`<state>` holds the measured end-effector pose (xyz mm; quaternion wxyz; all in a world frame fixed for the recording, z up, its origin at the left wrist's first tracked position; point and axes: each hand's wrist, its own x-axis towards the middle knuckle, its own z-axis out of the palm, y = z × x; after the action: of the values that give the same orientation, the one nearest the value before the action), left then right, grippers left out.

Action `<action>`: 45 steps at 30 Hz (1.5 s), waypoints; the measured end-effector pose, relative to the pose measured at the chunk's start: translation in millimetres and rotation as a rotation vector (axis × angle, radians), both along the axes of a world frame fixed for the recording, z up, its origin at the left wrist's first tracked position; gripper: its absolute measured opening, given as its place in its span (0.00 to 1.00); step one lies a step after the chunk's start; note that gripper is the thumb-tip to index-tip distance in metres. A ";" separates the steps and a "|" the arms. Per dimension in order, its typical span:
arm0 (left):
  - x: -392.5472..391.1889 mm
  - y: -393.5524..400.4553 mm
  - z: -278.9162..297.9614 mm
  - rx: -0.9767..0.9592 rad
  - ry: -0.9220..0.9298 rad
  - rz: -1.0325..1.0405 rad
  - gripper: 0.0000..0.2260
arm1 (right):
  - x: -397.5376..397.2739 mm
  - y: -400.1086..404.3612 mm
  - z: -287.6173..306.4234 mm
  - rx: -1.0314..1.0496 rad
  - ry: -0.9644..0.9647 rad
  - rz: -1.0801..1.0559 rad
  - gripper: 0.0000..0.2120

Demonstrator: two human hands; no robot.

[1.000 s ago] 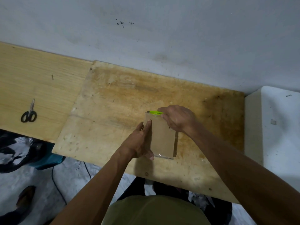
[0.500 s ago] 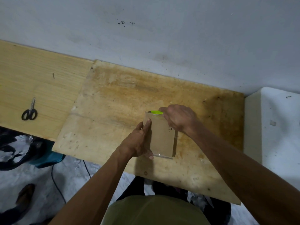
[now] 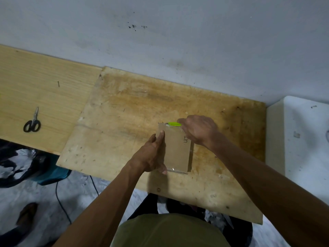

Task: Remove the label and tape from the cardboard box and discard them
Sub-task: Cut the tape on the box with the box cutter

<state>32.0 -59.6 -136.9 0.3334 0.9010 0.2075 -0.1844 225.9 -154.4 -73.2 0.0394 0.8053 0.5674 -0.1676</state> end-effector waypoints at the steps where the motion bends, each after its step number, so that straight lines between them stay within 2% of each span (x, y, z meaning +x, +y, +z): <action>1: 1.0 -0.4 0.4 0.052 -0.029 -0.087 0.56 | 0.7 -0.6 -0.5 0.000 0.000 -0.001 0.13; 2: 2.6 -1.6 1.2 0.013 -0.042 -0.059 0.48 | 1.4 -1.1 -1.0 0.001 0.003 0.000 0.13; 3: 3.3 -4.9 7.1 -0.062 -0.086 0.000 0.36 | 2.1 -1.4 -1.3 0.003 0.009 0.001 0.13; 4: 3.1 -8.6 12.1 -0.166 -0.108 0.138 0.28 | 2.6 -1.7 -1.4 0.010 0.019 0.004 0.13; 5: 3.8 -13.1 12.7 -0.264 -0.121 0.217 0.26 | 2.6 -1.4 -1.9 0.022 0.031 0.006 0.13; 6: 2.8 -9.8 15.1 -0.226 -0.109 0.152 0.28 | 2.0 -0.8 -2.9 0.042 0.043 0.009 0.13; 7: 3.2 -6.3 11.9 -0.140 -0.108 0.093 0.35 | 0.8 0.5 -3.4 0.066 0.050 0.009 0.12; 9: 2.6 -6.8 11.5 -0.157 -0.023 0.159 0.56 | -2.2 4.5 -4.6 0.105 0.066 -0.001 0.12; 10: 2.5 -6.6 8.9 -0.210 0.025 0.200 0.58 | -3.8 6.7 -5.3 0.118 0.077 -0.003 0.13; 12: 1.5 -5.7 9.3 -0.133 -0.016 0.134 0.47 | -6.5 10.0 -6.3 0.126 0.090 0.012 0.13; 13: 1.6 -4.2 8.4 -0.122 -0.003 0.181 0.48 | -7.6 11.2 -6.1 0.121 0.092 0.019 0.12; 15: -0.6 -2.5 7.0 -0.206 0.058 0.180 0.63 | -8.7 12.4 -6.2 0.110 0.087 0.020 0.12; 16: -0.7 -1.3 8.3 -0.195 0.056 0.197 0.67 | -8.7 12.8 -6.4 0.104 0.085 0.017 0.12; 22: -1.8 -0.7 1.6 -0.178 0.041 0.164 0.67 | -7.7 13.6 -7.7 0.091 0.048 0.029 0.12; 24: -0.9 0.4 -0.4 -0.249 0.023 0.229 0.62 | -8.6 14.8 -9.6 0.108 0.011 0.057 0.11; 27: 3.1 -1.6 -1.6 -0.201 -0.014 0.172 0.52 | -8.5 16.9 -10.9 0.122 -0.025 0.084 0.10; 28: 2.9 -2.6 -0.3 -0.204 -0.010 0.179 0.52 | -7.5 16.4 -10.7 0.115 -0.030 0.085 0.09; 30: 2.8 -3.2 3.0 -0.187 0.042 0.155 0.62 | -5.0 14.3 -9.6 0.094 -0.037 0.086 0.09; 32: 1.4 -3.7 6.6 -0.170 0.057 0.160 0.67 | -3.6 11.7 -9.5 0.080 -0.038 0.087 0.09; 45: 2.6 -3.0 7.5 -0.128 0.090 0.147 0.68 | 3.9 4.4 -4.3 0.018 -0.118 0.093 0.10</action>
<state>34.5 -62.6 -129.5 0.3935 0.8510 0.2754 -0.2124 229.7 -150.0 -77.4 0.0732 0.7867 0.6025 -0.1125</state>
